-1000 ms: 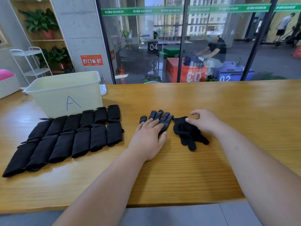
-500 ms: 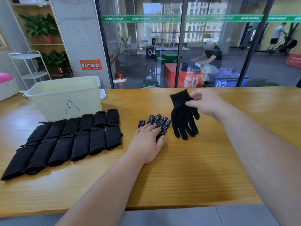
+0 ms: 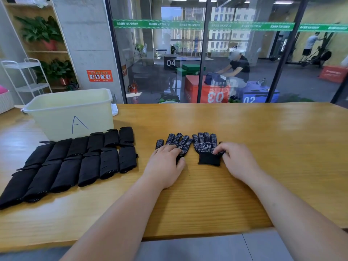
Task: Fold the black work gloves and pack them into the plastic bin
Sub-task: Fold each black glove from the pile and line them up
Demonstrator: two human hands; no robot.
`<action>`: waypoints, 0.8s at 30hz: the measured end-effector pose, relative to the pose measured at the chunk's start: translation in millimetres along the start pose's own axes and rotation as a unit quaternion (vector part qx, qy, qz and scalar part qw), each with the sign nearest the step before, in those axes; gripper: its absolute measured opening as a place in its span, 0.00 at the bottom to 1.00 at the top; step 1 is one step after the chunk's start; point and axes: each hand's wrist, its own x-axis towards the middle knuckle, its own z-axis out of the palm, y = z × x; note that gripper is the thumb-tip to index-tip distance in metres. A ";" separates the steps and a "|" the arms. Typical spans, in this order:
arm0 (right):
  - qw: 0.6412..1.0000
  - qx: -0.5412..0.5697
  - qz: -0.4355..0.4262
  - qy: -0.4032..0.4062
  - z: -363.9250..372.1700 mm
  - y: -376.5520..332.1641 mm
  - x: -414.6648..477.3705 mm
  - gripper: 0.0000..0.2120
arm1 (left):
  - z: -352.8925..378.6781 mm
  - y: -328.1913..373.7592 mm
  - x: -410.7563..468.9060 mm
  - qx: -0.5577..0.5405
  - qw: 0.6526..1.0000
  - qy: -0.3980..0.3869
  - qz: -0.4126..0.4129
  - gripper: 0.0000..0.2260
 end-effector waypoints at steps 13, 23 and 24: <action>0.993 -0.090 -0.076 0.005 15.7 -45.0 -29.4 0.20 | 2.6 2.5 -2.7 0.046 0.996 0.076 -0.006 0.20; 0.962 -0.156 0.008 -0.222 36.5 -48.5 13.5 0.37 | 4.6 -2.9 9.3 0.066 0.992 -0.109 0.010 0.33; 0.960 -0.162 0.015 -0.227 35.9 -49.9 15.2 0.38 | 3.3 -2.1 10.9 0.076 0.990 -0.120 0.005 0.35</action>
